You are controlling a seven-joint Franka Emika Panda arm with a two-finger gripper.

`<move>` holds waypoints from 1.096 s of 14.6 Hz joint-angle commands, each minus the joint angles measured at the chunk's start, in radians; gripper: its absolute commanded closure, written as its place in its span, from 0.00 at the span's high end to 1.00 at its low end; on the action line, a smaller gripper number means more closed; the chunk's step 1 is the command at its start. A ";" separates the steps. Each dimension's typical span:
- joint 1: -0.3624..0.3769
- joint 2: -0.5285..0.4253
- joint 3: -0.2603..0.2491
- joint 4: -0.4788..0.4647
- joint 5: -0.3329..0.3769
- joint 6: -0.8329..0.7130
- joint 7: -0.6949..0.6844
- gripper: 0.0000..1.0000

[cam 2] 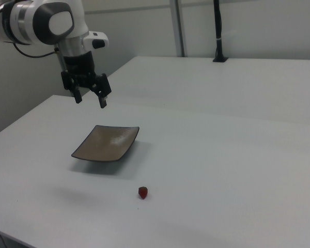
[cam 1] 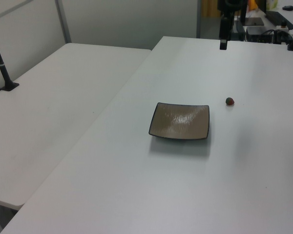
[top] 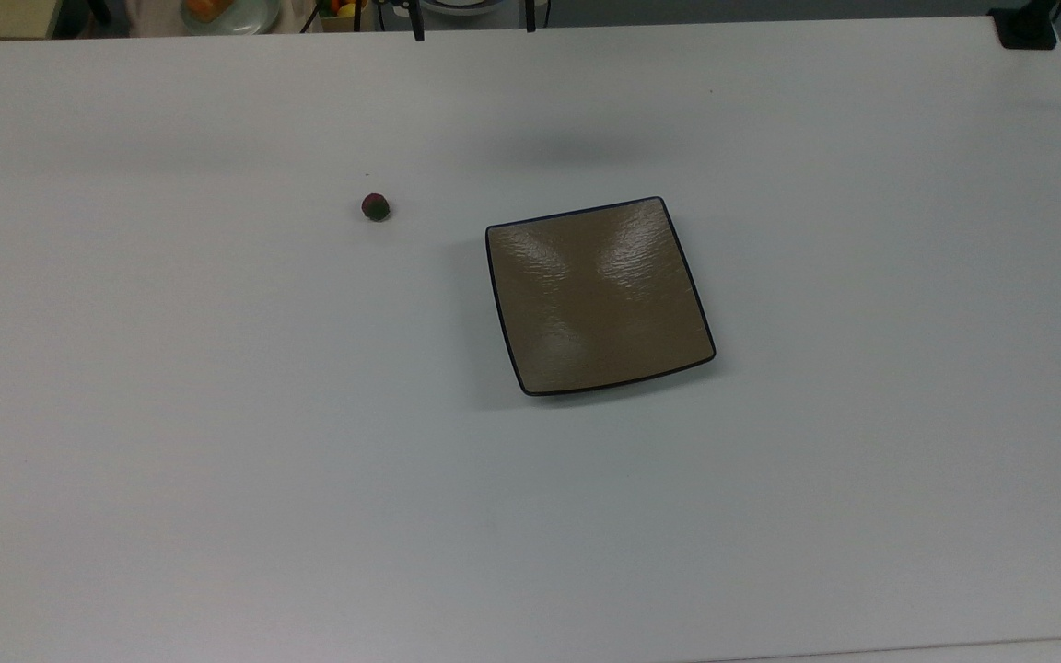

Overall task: Strawberries on a ceramic plate
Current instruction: 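Move the open gripper over the red strawberry and descend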

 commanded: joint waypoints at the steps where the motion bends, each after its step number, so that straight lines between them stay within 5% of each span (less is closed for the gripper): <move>1: 0.013 0.006 -0.034 -0.012 0.006 0.017 0.015 1.00; 9: -0.001 0.023 -0.035 -0.013 0.000 0.011 -0.170 1.00; 16: -0.082 0.017 -0.033 -0.031 -0.021 -0.004 -0.804 1.00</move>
